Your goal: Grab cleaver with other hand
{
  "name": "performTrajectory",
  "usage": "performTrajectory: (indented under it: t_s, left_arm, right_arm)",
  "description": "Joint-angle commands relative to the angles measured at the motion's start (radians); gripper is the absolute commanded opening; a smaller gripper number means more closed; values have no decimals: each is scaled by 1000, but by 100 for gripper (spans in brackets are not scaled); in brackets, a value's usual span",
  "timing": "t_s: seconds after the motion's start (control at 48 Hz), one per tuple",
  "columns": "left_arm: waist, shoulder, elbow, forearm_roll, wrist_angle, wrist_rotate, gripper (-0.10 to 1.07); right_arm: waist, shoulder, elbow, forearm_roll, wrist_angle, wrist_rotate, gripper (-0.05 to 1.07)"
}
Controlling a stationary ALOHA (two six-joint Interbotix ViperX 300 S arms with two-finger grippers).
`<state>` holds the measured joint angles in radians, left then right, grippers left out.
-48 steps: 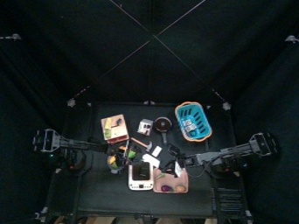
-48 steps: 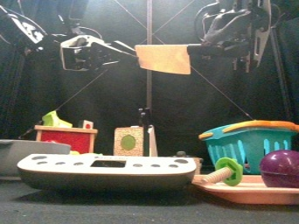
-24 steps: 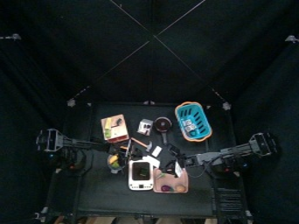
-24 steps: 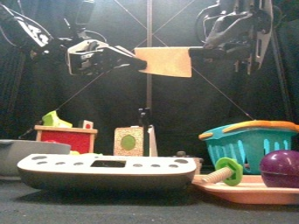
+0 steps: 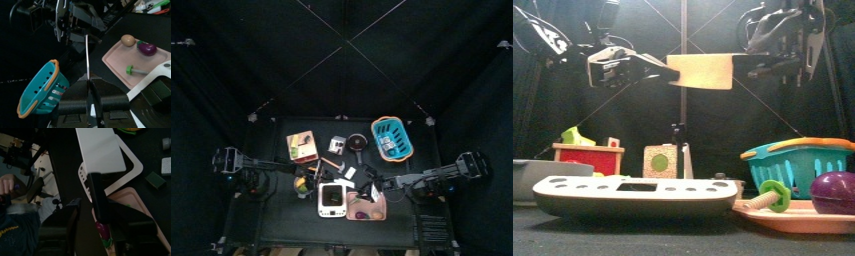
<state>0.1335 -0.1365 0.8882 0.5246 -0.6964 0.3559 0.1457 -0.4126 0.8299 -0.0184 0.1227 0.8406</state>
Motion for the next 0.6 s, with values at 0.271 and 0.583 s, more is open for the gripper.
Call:
performTrajectory:
  t_s: [0.271,0.583]
  left_arm:
    - [-5,-25,23,-64,-6,-5,40]
    - [-20,-38,71,-196,-5,-14,39]
  right_arm:
    - [-44,-67,-8,-63,87,-3,94]
    - [-46,-67,-15,-137,91,-2,94]
